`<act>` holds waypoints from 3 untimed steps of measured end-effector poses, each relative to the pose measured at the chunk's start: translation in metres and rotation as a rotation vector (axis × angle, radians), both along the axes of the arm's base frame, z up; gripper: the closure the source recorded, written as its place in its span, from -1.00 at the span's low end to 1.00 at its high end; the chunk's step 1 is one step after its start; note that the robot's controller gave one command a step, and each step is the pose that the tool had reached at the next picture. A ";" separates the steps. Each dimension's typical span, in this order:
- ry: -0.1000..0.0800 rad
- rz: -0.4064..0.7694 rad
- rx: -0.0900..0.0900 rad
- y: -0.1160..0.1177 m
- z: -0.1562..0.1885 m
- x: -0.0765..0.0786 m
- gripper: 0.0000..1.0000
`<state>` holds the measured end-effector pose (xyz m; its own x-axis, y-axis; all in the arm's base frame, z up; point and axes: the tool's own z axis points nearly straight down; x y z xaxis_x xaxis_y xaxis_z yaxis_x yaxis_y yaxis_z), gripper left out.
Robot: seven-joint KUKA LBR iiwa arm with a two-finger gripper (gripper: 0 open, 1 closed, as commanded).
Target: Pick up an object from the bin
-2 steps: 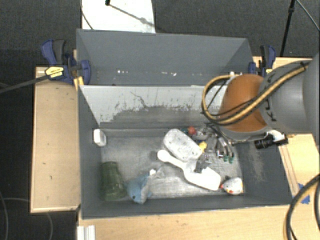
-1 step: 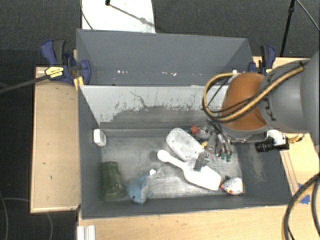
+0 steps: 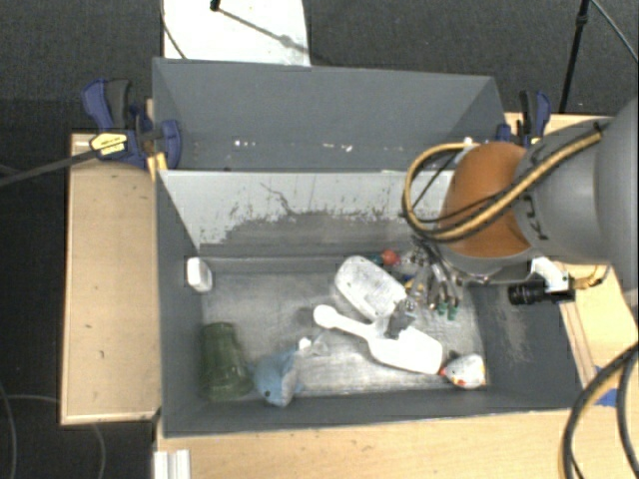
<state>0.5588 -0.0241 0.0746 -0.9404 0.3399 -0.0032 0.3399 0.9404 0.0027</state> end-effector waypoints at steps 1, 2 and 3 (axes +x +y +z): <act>-0.003 -0.128 -0.004 0.024 0.000 -0.004 -1.00; 0.031 -0.256 0.000 0.033 0.002 0.016 1.00; 0.031 -0.256 0.000 0.033 0.002 0.016 1.00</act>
Offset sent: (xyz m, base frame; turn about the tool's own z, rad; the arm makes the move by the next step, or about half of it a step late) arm 0.0206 0.0318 0.0030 0.2630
